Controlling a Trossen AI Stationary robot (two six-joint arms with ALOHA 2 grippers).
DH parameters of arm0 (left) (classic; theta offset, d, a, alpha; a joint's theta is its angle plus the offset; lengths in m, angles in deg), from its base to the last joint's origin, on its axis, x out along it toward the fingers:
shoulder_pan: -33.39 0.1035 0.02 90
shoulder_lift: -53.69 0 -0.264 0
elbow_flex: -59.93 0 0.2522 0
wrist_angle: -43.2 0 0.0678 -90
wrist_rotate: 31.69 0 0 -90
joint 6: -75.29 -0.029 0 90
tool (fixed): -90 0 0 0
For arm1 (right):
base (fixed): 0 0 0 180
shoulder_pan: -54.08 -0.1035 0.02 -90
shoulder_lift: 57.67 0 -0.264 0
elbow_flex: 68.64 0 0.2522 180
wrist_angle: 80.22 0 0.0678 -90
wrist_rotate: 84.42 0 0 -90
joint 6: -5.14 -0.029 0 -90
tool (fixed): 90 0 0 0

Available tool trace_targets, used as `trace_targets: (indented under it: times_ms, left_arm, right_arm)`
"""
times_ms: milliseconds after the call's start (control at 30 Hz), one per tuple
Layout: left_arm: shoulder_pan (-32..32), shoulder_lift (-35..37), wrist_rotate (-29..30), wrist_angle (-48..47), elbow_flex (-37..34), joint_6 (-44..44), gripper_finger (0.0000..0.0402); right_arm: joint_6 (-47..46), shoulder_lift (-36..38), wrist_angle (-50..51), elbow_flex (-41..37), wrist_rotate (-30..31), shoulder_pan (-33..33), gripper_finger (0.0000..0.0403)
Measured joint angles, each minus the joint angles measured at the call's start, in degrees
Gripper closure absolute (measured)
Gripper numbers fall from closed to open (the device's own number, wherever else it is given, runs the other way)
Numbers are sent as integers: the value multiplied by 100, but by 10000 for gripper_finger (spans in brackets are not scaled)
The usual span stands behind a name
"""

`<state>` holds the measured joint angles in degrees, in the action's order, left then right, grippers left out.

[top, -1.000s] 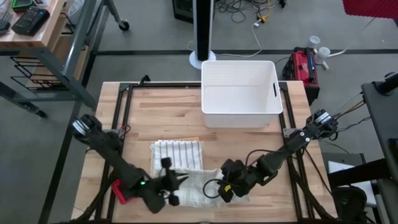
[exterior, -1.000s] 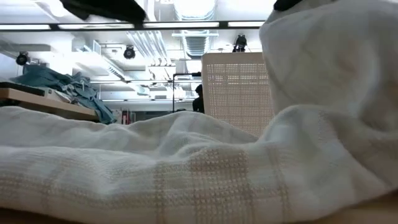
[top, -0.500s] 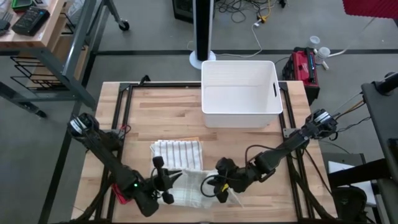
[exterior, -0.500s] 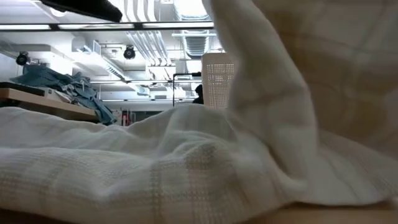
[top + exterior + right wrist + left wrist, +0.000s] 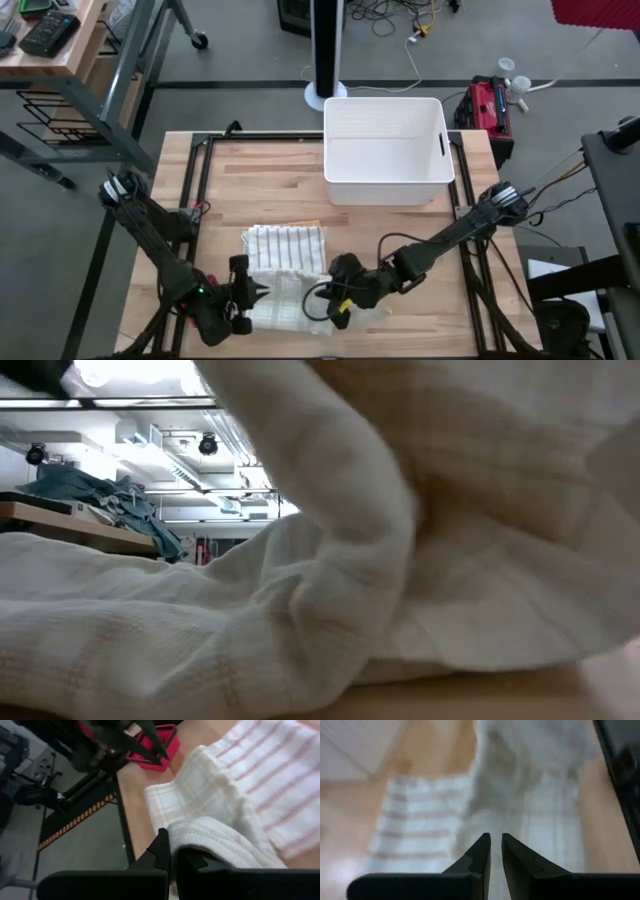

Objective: Fold towel
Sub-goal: Fold the light gray patterned towel

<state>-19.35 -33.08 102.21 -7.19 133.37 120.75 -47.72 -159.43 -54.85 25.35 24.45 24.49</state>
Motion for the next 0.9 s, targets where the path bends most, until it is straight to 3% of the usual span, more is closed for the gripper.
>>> trace_targets:
  times_ms: [267, 533, 733, 900]
  left_arm:
    - [-8, -287, -939, 7, -640, 820, 365]
    - [-49, -186, -552, -123, -674, 1046, 365]
    - [-49, -115, -580, -342, -690, 1278, 365]
    - [-47, -115, -545, -331, -691, 1383, 365]
  right_arm:
    - [585, -535, 375, 892, -172, 182, 403]
    - [858, -613, 431, 1088, -283, 365, 403]
    - [928, -615, 437, 1134, -417, 414, 403]
    - [655, -562, 1635, 1134, -405, 154, 403]
